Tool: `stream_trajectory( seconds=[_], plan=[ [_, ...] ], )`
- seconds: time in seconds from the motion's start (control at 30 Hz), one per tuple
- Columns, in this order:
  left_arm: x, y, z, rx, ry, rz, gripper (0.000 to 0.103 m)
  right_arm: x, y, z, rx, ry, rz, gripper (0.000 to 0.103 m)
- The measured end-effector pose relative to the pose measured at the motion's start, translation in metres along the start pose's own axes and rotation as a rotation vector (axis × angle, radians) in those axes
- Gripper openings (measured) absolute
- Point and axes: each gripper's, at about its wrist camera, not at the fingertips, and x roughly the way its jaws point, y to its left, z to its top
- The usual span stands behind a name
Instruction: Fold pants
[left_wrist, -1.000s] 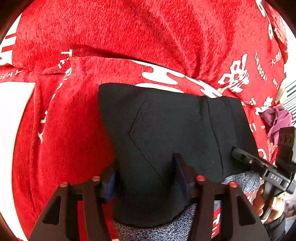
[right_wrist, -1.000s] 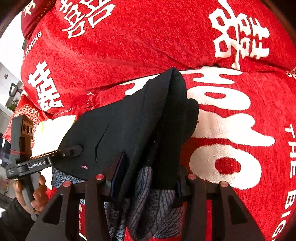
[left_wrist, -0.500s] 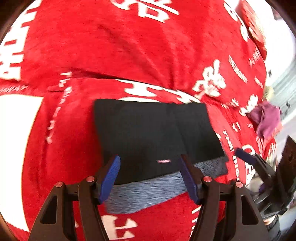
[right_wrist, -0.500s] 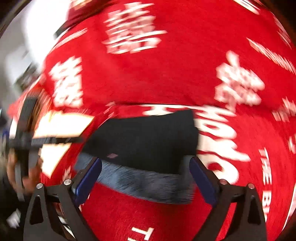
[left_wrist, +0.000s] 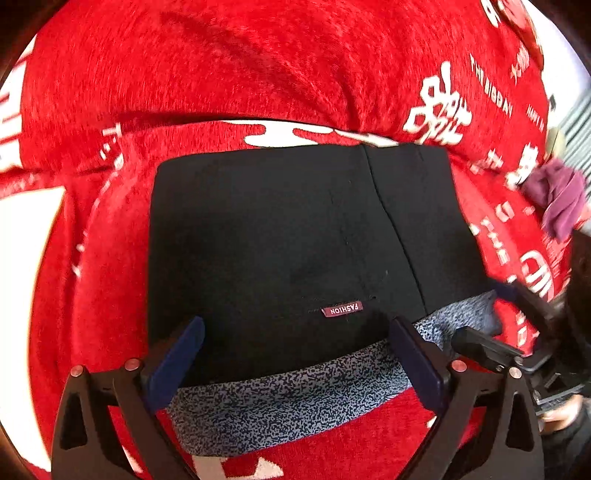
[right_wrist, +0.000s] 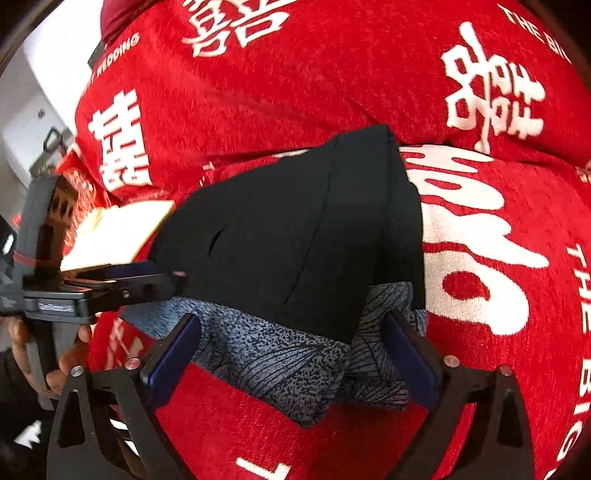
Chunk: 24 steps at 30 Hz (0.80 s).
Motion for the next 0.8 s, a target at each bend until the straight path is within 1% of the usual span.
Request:
stream_trajectory(
  seconds=[0.03,0.07,0.1,0.13,0.17,0.2,0.23,0.27,0.3,0.33,0.37,0.4,0.43,0.47,0.5,0.53,0.6,0.63,0.7,0.8],
  plan=[
    [-0.004,-0.003,0.001,0.011,0.001,0.01,0.099,0.001,0.005,0.0,-0.02,0.005,-0.018,0.101],
    [-0.011,-0.005,0.003,0.016,-0.004,-0.001,0.099,0.0,0.009,0.001,-0.039,0.015,-0.039,0.101],
    [-0.018,-0.004,0.005,0.009,-0.012,-0.027,0.099,-0.006,0.014,0.005,-0.051,0.021,-0.058,0.101],
    [-0.026,-0.002,0.009,-0.007,-0.024,-0.061,0.099,-0.014,0.018,0.009,-0.056,0.006,-0.064,0.101],
    [-0.034,0.001,0.013,-0.028,-0.045,-0.09,0.099,-0.026,0.022,0.012,-0.071,-0.036,-0.06,0.101],
    [-0.041,0.004,0.016,-0.042,-0.064,-0.104,0.099,-0.039,0.028,0.015,-0.094,-0.088,-0.042,0.101],
    [-0.047,0.007,0.019,-0.052,-0.083,-0.11,0.099,-0.05,0.034,0.017,-0.115,-0.126,-0.016,0.101],
    [-0.048,0.01,0.023,-0.061,-0.091,-0.105,0.099,-0.055,0.039,0.02,-0.131,-0.141,0.025,0.101],
    [-0.047,0.012,0.024,-0.068,-0.083,-0.096,0.099,-0.053,0.044,0.021,-0.145,-0.118,0.083,0.102],
    [-0.04,0.015,0.024,-0.075,-0.055,-0.089,0.099,-0.048,0.046,0.021,-0.154,-0.094,0.112,0.102],
    [-0.028,0.018,0.023,-0.077,-0.009,-0.091,0.099,-0.039,0.047,0.019,-0.164,-0.061,0.12,0.102],
    [-0.016,0.019,0.021,-0.074,0.034,-0.092,0.099,-0.024,0.044,0.016,-0.168,-0.009,0.091,0.102],
    [-0.006,0.018,0.016,-0.048,0.055,-0.075,0.099,-0.004,0.036,0.012,-0.15,0.067,0.04,0.102],
    [-0.005,0.014,0.014,-0.009,0.047,-0.047,0.099,0.005,0.029,0.009,-0.133,0.091,0.032,0.102],
    [-0.008,0.008,0.014,0.033,0.04,-0.024,0.099,0.003,0.025,0.007,-0.127,0.055,0.051,0.102],
    [-0.013,0.005,0.015,0.048,0.03,-0.024,0.099,-0.002,0.025,0.009,-0.12,0.036,0.075,0.102],
    [-0.025,0.006,0.026,0.049,-0.002,-0.068,0.099,-0.014,0.021,0.019,-0.072,0.034,0.115,0.102],
    [-0.03,0.007,0.034,0.047,-0.023,-0.074,0.099,-0.02,0.019,0.024,-0.074,0.01,0.126,0.102],
    [-0.035,0.013,0.053,0.031,-0.057,-0.044,0.099,-0.034,0.018,0.039,-0.112,-0.056,0.11,0.102],
    [-0.025,0.02,0.079,0.0,-0.039,-0.027,0.099,-0.036,0.011,0.069,-0.125,-0.083,0.086,0.102]
  ],
)
